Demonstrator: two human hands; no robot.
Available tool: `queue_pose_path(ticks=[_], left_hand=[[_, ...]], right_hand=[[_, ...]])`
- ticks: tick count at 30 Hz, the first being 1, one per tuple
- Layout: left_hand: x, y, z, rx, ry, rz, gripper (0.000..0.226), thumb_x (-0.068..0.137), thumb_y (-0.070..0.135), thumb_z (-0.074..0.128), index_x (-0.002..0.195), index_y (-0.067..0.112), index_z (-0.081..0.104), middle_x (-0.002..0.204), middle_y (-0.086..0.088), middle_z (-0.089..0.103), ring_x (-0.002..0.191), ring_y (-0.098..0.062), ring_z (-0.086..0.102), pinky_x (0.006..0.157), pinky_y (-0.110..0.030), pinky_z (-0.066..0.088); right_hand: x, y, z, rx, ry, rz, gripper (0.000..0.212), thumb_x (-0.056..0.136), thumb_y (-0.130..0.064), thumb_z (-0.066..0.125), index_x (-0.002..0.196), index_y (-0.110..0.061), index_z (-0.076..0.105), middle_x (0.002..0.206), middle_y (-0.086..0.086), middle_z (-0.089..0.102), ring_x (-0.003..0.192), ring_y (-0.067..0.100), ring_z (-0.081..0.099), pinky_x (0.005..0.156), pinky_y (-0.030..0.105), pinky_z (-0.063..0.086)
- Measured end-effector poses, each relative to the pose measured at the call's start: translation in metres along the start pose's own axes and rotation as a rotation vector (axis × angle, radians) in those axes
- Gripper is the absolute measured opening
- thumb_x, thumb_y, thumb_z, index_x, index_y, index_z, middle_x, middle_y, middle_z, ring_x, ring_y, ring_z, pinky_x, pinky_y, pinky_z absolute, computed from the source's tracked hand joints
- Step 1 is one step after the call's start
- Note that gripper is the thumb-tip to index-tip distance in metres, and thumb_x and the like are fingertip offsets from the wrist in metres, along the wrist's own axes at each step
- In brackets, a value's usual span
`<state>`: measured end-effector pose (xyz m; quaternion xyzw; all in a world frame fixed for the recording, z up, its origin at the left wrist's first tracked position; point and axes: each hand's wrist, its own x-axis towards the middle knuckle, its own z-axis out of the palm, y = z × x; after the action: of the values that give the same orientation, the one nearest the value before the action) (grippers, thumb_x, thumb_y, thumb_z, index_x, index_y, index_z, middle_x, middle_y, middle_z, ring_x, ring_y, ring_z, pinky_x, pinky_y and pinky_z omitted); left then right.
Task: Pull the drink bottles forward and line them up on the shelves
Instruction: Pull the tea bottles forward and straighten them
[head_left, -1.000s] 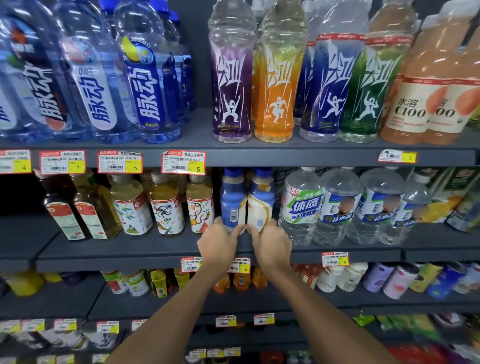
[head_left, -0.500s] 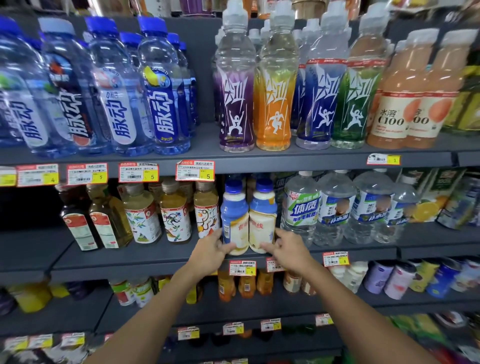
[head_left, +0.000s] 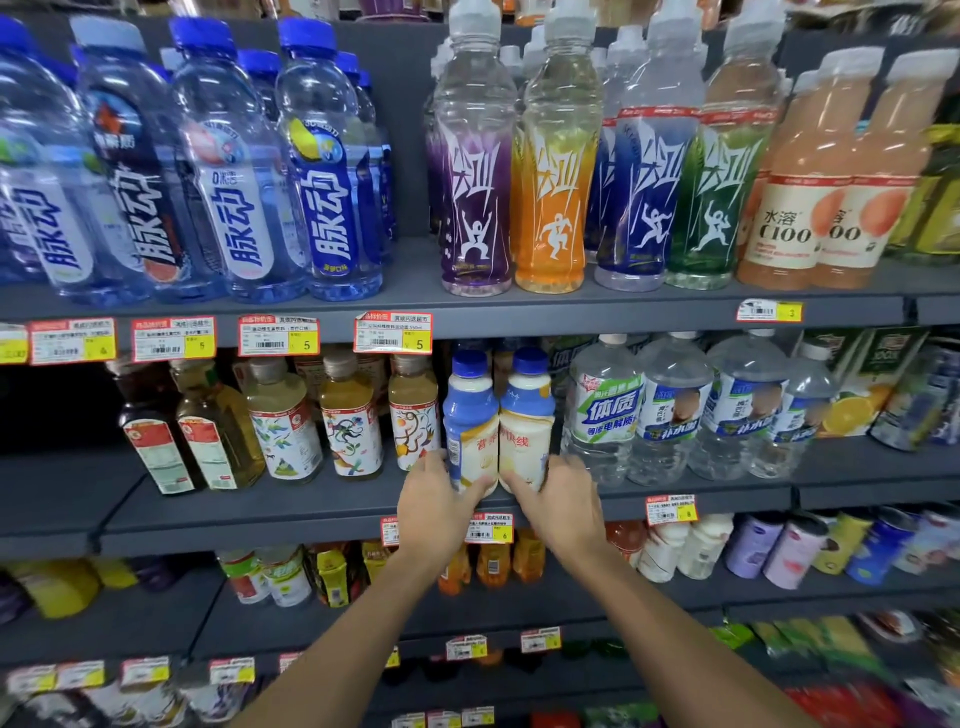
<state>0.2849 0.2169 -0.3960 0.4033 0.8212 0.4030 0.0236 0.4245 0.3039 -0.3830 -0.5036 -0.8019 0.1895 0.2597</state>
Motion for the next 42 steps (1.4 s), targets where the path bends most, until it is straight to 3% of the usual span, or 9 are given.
queue_pose_path(ticks=[3, 7, 14, 17, 21, 25, 30, 36, 42], left_hand=[[0.003, -0.004, 0.002, -0.009, -0.026, 0.042, 0.044, 0.09, 0.045, 0.068, 0.119, 0.015, 0.055, 0.11, -0.003, 0.06, 0.107, -0.023, 0.055, 0.087, -0.035, 0.049], [0.001, -0.003, 0.005, -0.031, -0.009, 0.038, 0.053, 0.093, 0.042, 0.066, 0.135, 0.014, 0.051, 0.12, -0.005, 0.061, 0.114, -0.023, 0.054, 0.096, -0.037, 0.048], [-0.003, -0.001, 0.008, -0.061, 0.018, 0.048, 0.053, 0.095, 0.039, 0.064, 0.139, 0.014, 0.048, 0.126, -0.005, 0.059, 0.118, -0.021, 0.052, 0.099, -0.036, 0.048], [-0.003, -0.004, 0.008, -0.062, -0.003, 0.061, 0.057, 0.09, 0.04, 0.07, 0.138, 0.019, 0.048, 0.127, -0.001, 0.059, 0.119, -0.017, 0.051, 0.101, -0.036, 0.047], [0.002, -0.013, 0.008, 0.114, -0.006, 0.112, 0.057, 0.079, 0.047, 0.078, 0.124, 0.024, 0.054, 0.116, 0.005, 0.063, 0.111, -0.016, 0.054, 0.094, -0.033, 0.041], [0.007, -0.013, 0.009, 0.063, -0.033, 0.053, 0.051, 0.076, 0.044, 0.083, 0.114, 0.02, 0.059, 0.108, 0.002, 0.062, 0.103, -0.017, 0.053, 0.089, -0.033, 0.047], [0.007, -0.013, 0.009, 0.043, -0.059, 0.043, 0.054, 0.076, 0.043, 0.083, 0.118, 0.02, 0.059, 0.111, 0.001, 0.061, 0.105, -0.017, 0.051, 0.089, -0.033, 0.049], [0.016, -0.017, -0.002, 0.029, -0.174, 0.083, 0.06, 0.077, 0.04, 0.083, 0.128, 0.02, 0.057, 0.119, 0.001, 0.062, 0.11, -0.016, 0.058, 0.095, -0.034, 0.051], [0.021, -0.014, -0.004, 0.032, -0.222, 0.075, 0.063, 0.079, 0.037, 0.083, 0.132, 0.019, 0.054, 0.128, -0.002, 0.06, 0.118, -0.016, 0.056, 0.102, -0.038, 0.049]], right_hand=[[0.0, 0.006, 0.0, -0.048, -0.029, -0.041, 0.064, 0.094, -0.062, 0.055, 0.129, -0.009, 0.061, 0.119, 0.011, 0.055, 0.11, 0.03, 0.06, 0.088, 0.039, 0.052], [-0.004, 0.01, 0.004, -0.041, 0.002, -0.039, 0.055, 0.098, -0.056, 0.052, 0.127, -0.011, 0.06, 0.117, 0.009, 0.055, 0.107, 0.029, 0.06, 0.086, 0.039, 0.05], [-0.018, 0.017, 0.016, 0.074, 0.156, -0.003, 0.048, 0.102, -0.045, 0.053, 0.139, -0.015, 0.058, 0.127, 0.002, 0.063, 0.115, 0.023, 0.061, 0.089, 0.039, 0.05], [-0.021, 0.019, 0.02, 0.075, 0.179, -0.012, 0.051, 0.1, -0.047, 0.056, 0.139, -0.015, 0.058, 0.128, 0.003, 0.063, 0.111, 0.024, 0.063, 0.083, 0.037, 0.051], [-0.018, 0.029, 0.021, -0.088, 0.057, -0.013, 0.057, 0.094, -0.063, 0.054, 0.135, -0.022, 0.057, 0.12, 0.0, 0.056, 0.102, 0.022, 0.064, 0.08, 0.037, 0.052], [-0.011, 0.035, 0.016, -0.121, 0.045, -0.056, 0.049, 0.092, -0.066, 0.054, 0.114, -0.023, 0.064, 0.101, -0.006, 0.058, 0.088, 0.017, 0.063, 0.07, 0.033, 0.05], [-0.003, 0.039, 0.011, -0.203, 0.039, -0.116, 0.044, 0.092, -0.064, 0.056, 0.104, -0.023, 0.065, 0.091, -0.008, 0.06, 0.082, 0.014, 0.063, 0.063, 0.028, 0.041], [0.008, 0.04, 0.005, -0.341, -0.004, -0.18, 0.05, 0.092, -0.066, 0.054, 0.107, -0.02, 0.065, 0.098, -0.002, 0.066, 0.091, 0.019, 0.065, 0.069, 0.032, 0.044], [0.018, 0.035, 0.0, -0.461, -0.091, -0.163, 0.052, 0.094, -0.064, 0.052, 0.102, -0.016, 0.068, 0.097, 0.005, 0.071, 0.093, 0.025, 0.067, 0.067, 0.032, 0.037]])
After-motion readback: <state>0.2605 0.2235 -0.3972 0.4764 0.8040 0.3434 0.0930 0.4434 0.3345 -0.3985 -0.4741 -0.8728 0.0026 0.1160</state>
